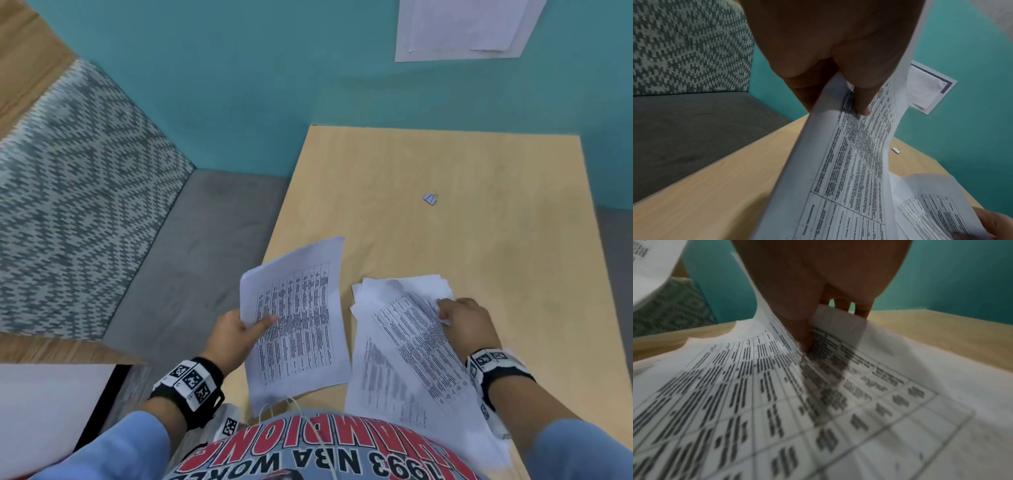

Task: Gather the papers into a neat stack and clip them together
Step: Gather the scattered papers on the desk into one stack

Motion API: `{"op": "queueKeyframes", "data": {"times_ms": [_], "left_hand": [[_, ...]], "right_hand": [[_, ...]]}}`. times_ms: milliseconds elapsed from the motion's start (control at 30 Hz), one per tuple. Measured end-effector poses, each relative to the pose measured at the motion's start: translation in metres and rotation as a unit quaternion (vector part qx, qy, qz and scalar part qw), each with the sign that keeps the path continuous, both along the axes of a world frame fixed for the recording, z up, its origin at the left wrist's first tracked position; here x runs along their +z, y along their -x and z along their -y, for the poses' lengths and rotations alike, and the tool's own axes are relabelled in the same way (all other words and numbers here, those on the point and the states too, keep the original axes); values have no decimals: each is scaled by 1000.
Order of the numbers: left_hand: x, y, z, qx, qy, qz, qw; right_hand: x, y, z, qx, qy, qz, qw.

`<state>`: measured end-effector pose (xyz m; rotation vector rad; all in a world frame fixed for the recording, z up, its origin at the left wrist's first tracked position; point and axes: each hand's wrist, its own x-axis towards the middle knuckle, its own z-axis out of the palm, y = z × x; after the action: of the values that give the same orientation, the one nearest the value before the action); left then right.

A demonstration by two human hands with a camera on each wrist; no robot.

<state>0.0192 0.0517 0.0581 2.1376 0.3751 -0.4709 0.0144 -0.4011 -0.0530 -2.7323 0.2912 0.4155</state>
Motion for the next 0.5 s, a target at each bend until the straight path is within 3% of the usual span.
{"op": "queueKeyframes", "data": {"times_ms": [133,233,367,500], "left_hand": [[0,-1,-1,0,-2,6,1000],[1,-2,0,-1,-1,4,1000],[2,-6,2,-2,-11,5,1000],[9,-11,13,0,4,22,1000]], "right_hand": [[1,21,4,-75,-72,25,994],[11,32,4,-163,-144,69,974],[15,44,13,-276,-233,4,933],[27,63,28,-366,-369,-38,853]]}}
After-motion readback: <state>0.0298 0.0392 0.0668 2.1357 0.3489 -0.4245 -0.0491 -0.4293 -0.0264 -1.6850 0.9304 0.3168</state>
